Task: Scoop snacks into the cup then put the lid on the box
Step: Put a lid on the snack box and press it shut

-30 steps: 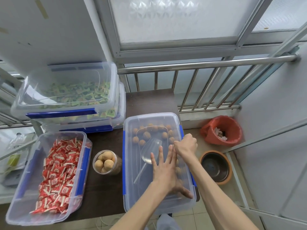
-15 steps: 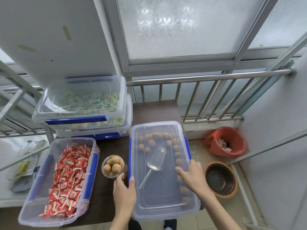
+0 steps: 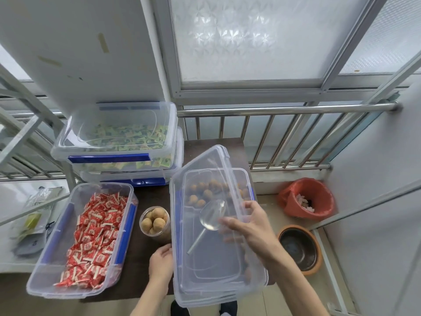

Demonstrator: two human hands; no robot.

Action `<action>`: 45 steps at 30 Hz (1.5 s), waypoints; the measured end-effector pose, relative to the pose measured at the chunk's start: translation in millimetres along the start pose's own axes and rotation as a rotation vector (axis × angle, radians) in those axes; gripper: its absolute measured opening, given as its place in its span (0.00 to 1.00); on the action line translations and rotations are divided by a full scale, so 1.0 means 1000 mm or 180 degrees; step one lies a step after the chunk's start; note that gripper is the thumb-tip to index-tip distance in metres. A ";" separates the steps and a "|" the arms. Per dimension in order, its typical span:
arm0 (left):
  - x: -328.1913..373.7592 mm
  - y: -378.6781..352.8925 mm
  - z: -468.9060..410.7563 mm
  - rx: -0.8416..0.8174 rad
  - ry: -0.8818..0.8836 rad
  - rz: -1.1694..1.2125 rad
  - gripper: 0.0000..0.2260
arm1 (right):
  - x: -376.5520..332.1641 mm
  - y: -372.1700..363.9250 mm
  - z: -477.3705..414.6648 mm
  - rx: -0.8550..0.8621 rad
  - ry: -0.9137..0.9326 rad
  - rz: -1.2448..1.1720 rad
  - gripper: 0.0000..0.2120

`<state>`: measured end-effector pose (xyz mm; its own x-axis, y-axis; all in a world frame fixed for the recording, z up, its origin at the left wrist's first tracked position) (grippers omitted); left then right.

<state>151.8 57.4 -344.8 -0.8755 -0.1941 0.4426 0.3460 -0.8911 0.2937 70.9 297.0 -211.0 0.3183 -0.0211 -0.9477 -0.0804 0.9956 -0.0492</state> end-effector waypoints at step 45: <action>0.018 -0.033 0.018 0.0018 -0.1395 -0.1083 0.28 | 0.073 0.055 -0.026 0.1090 -0.0305 0.2445 0.11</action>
<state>131.2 90.4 -331.0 -0.7162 0.2944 0.6327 0.0710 -0.8712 0.4857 65.2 347.6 -291.3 0.3721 0.6654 -0.6472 -0.0214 0.7032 0.7106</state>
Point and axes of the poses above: each hand's wrist, its own z-axis away from the middle knuckle, its own y-axis out of the back of the hand, x = y × z, the point moved 6 cm from there along -z, towards the middle knuckle, and after that the axes turned 11 degrees about y, right-handed, at the moved point
